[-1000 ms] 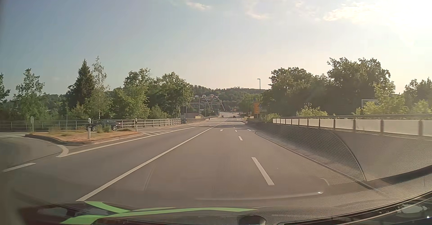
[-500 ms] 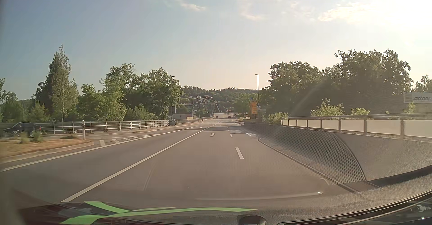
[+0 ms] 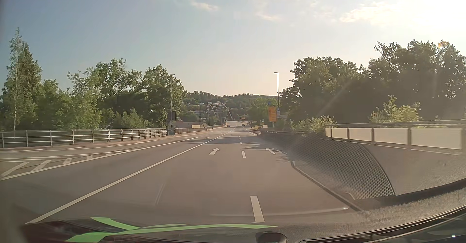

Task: Follow the waypoints while adhering to traffic rules and regulations

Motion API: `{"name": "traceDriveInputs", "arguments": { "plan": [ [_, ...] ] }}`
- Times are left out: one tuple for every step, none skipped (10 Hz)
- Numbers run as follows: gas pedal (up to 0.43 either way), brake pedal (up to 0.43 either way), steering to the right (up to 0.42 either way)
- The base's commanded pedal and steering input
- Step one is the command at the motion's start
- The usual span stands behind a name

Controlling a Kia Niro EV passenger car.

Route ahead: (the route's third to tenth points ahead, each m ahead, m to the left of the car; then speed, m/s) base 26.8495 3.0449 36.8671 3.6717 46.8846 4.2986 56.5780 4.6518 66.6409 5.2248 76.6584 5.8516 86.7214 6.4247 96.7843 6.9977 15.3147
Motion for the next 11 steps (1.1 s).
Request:
{"name": "traceDriveInputs", "arguments": {
  "plan": [
    [0.039, 0.000, 0.003],
    [0.039, 0.000, 0.003],
    [0.039, 0.000, 0.002],
    [0.039, 0.000, 0.001],
    [0.039, 0.000, 0.000],
    [0.039, 0.000, 0.000],
    [0.039, 0.000, -0.001],
    [0.047, 0.000, -0.002],
    [0.059, 0.000, -0.003],
    [0.059, 0.000, -0.004],
    [0.059, 0.000, -0.004]
  ]
}}
